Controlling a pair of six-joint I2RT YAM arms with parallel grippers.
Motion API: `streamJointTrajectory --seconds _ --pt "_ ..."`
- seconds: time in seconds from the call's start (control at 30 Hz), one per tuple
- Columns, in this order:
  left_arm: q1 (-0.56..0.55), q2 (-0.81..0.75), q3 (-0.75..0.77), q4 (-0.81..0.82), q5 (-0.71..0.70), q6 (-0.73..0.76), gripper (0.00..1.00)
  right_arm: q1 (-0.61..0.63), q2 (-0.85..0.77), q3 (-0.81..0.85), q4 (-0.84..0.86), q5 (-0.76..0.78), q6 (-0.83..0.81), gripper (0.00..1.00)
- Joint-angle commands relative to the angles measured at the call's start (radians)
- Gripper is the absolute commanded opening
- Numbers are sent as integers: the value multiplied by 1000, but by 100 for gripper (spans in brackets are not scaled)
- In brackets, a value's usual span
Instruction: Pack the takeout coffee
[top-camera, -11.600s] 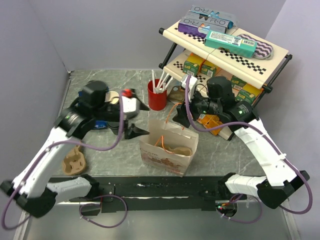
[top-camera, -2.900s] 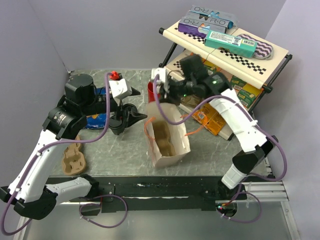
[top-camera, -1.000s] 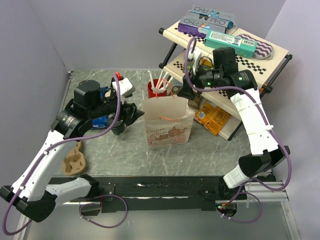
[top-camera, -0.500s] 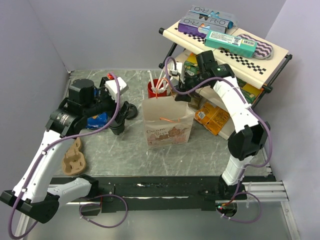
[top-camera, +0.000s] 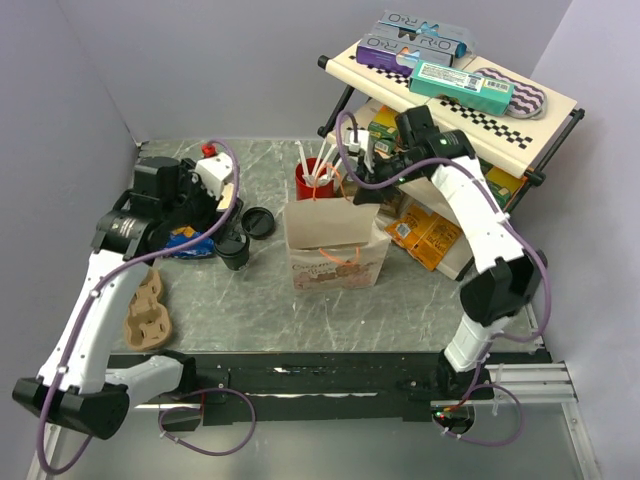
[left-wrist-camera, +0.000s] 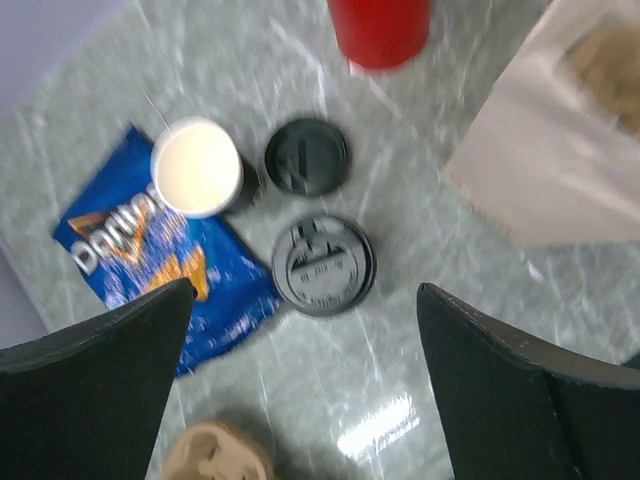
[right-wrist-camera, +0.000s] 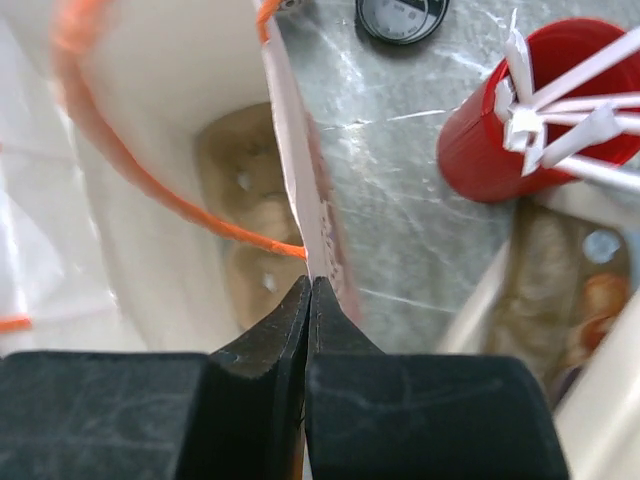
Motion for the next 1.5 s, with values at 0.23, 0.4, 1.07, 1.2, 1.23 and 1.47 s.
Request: streamJointTrajectory --seconds 0.23,0.4,1.07,1.2,1.23,1.47 --pt "13 211 -73 -39 -125 -12 100 18 -271 -265 244 -32 406 0" --pt "14 315 44 -76 -117 -189 99 16 -294 -279 274 60 466 0" --pt "14 489 19 -80 -177 -218 99 16 -309 -292 279 67 488 0" --pt "14 501 22 -85 -174 -209 99 16 -303 -290 284 67 489 0" --pt "14 507 22 -86 -171 -206 99 16 -305 -287 284 67 489 0" --pt "14 527 24 -97 -168 -204 97 16 -300 -287 287 71 488 0"
